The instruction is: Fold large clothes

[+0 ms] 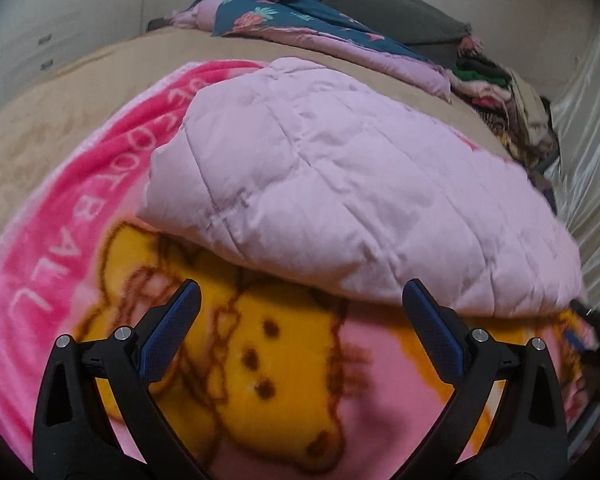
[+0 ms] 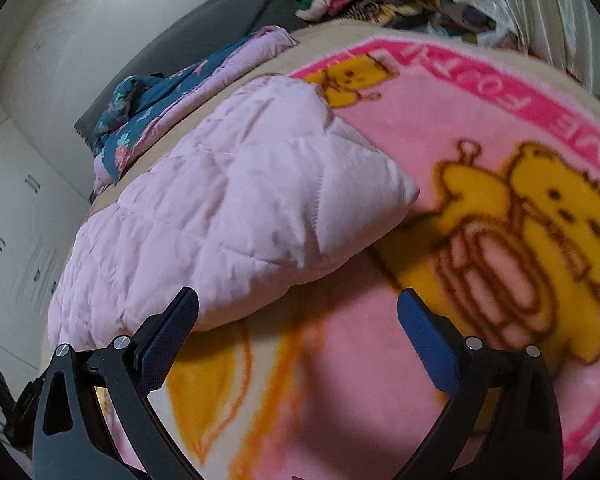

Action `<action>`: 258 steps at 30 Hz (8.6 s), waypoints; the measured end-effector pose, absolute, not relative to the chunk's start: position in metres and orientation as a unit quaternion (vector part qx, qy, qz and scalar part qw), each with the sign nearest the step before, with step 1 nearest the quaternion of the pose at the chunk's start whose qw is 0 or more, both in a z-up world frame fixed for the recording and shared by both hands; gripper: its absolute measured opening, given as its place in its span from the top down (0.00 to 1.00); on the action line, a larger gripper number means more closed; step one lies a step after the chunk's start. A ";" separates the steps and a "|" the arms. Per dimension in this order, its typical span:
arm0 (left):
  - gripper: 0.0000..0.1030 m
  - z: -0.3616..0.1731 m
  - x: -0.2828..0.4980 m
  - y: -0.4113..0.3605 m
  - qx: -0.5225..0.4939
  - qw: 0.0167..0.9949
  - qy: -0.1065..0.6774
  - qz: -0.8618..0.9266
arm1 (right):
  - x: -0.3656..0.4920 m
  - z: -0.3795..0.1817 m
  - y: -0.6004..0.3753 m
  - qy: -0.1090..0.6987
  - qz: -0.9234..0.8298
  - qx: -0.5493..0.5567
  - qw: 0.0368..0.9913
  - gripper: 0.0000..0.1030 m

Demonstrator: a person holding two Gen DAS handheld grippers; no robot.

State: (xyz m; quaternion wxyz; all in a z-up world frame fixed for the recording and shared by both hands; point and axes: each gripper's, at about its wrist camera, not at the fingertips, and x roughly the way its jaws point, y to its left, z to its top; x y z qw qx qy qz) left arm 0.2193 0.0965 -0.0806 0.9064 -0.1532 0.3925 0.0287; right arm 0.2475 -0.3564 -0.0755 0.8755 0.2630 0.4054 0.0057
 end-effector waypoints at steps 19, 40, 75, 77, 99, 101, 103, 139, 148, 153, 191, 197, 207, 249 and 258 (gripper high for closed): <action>0.08 -0.134 0.274 0.164 -0.424 0.819 0.386 0.023 | 0.315 -0.101 -0.366 0.394 0.022 0.355 0.847 0.04; 0.49 -0.102 0.305 0.145 -0.342 0.873 0.347 0.017 | 0.327 -0.075 -0.345 0.344 0.075 0.319 0.880 0.59; 0.68 -0.008 0.138 0.129 -0.239 0.923 0.298 -0.037 | 0.124 0.036 -0.316 0.311 0.119 0.191 0.923 0.71; 0.67 -0.017 0.127 0.129 -0.232 0.923 0.305 -0.037 | 0.117 0.026 -0.321 0.319 0.113 0.197 0.920 0.71; 0.49 -0.087 0.086 0.142 -0.222 0.906 0.361 -0.013 | 0.066 -0.064 -0.347 0.396 0.067 0.269 0.876 0.30; 0.45 -0.091 0.085 0.144 -0.223 0.904 0.365 -0.010 | 0.063 -0.068 -0.353 0.400 0.057 0.271 0.873 0.19; 0.41 -0.092 0.082 0.145 -0.220 0.904 0.368 -0.005 | 0.057 -0.071 -0.358 0.403 0.043 0.269 0.873 0.13; 0.09 0.017 0.004 0.137 -0.105 0.945 0.296 0.093 | 0.005 0.064 -0.329 0.271 0.053 0.080 0.958 0.04; 0.09 0.028 0.007 0.102 -0.082 0.953 0.285 0.061 | -0.002 0.083 -0.294 0.245 0.087 0.055 0.964 0.04; 0.09 0.035 0.005 0.081 -0.070 0.959 0.273 0.039 | -0.010 0.096 -0.279 0.228 0.103 0.044 0.967 0.04; 0.09 0.016 -0.029 0.013 -0.029 0.963 0.268 -0.026 | -0.065 0.075 -0.228 0.230 0.142 0.023 0.962 0.04; 0.09 0.003 -0.037 0.010 -0.038 0.960 0.277 -0.030 | -0.074 0.052 -0.224 0.262 0.142 0.028 0.954 0.04; 0.09 -0.014 -0.042 0.008 -0.044 0.953 0.298 -0.035 | -0.085 0.032 -0.221 0.280 0.139 0.028 0.950 0.04; 0.09 -0.012 -0.046 0.011 -0.039 0.954 0.296 -0.019 | -0.085 0.036 -0.220 0.275 0.138 0.023 0.951 0.04; 0.09 -0.012 -0.046 0.011 -0.038 0.954 0.296 -0.019 | -0.085 0.036 -0.220 0.276 0.138 0.023 0.951 0.04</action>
